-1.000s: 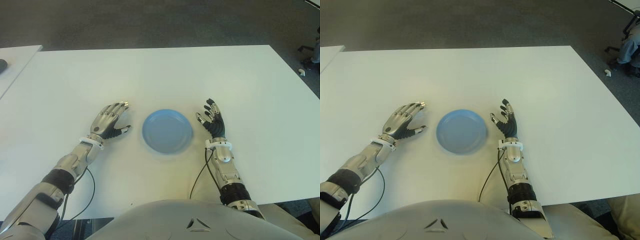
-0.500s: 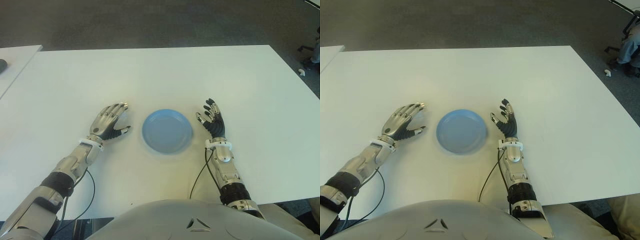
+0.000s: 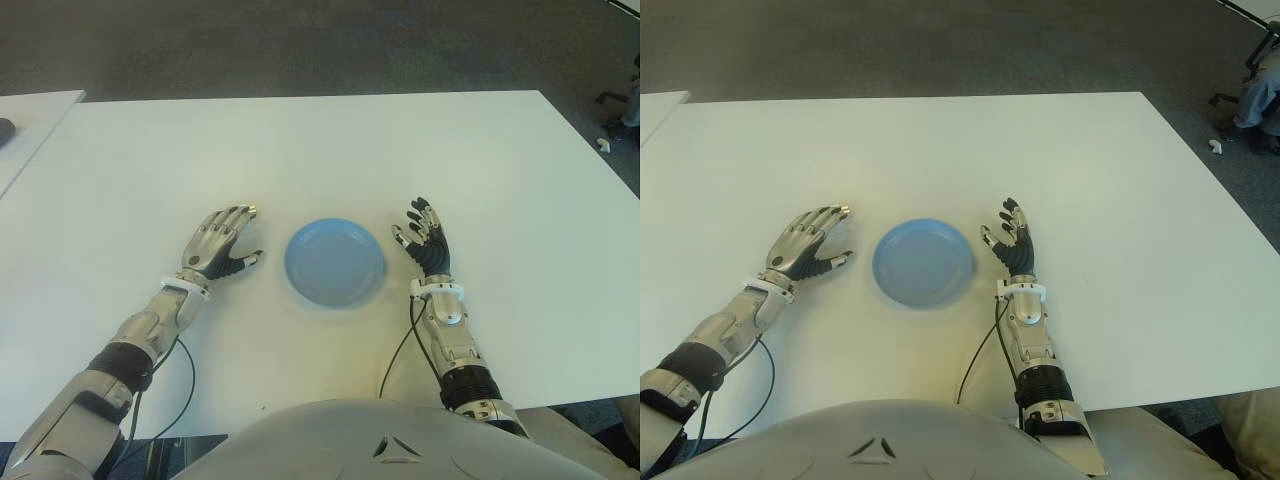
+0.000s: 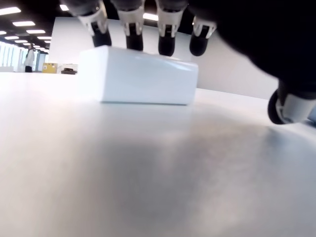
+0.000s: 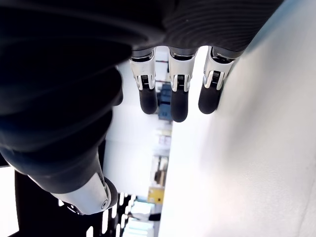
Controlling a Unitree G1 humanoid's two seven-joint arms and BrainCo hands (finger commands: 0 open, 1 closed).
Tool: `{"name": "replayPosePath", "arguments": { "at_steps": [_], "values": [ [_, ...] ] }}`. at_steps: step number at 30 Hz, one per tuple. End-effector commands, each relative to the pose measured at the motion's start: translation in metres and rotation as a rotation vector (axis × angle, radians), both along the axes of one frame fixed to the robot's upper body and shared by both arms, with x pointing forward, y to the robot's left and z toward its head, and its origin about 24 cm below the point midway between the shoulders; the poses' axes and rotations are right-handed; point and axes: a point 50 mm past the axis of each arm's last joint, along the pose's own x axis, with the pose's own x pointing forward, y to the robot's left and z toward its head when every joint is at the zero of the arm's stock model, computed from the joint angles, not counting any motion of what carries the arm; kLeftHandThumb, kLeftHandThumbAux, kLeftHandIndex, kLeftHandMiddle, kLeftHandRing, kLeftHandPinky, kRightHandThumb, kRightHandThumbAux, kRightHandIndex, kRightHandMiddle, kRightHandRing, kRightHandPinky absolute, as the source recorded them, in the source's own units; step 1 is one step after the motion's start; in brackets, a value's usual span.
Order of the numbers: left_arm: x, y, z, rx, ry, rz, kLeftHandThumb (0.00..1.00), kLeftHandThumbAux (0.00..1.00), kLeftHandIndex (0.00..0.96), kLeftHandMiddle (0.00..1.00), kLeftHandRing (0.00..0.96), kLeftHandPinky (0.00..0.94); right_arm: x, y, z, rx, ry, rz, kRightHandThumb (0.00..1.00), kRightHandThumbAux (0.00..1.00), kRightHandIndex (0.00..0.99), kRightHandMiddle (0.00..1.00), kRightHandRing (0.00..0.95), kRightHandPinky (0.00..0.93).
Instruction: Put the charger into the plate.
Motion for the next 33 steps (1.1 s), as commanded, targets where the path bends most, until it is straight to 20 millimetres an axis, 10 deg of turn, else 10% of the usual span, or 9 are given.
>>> {"name": "replayPosePath", "arguments": {
  "at_steps": [1, 33],
  "values": [
    [-0.019, -0.004, -0.027, 0.034, 0.132, 0.004, 0.019, 0.367, 0.000, 0.000, 0.000, 0.000, -0.068, -0.008, -0.077, -0.002, 0.469, -0.039, 0.164, 0.799, 0.063, 0.135, 0.148, 0.176],
    [0.004, -0.023, -0.017, 0.099, -0.175, 0.058, 0.048, 0.194, 0.000, 0.000, 0.000, 0.000, -0.070, -0.007, -0.083, -0.021, 0.441, 0.003, 0.248, 0.713, 0.056, 0.127, 0.130, 0.153]
  ]
}}
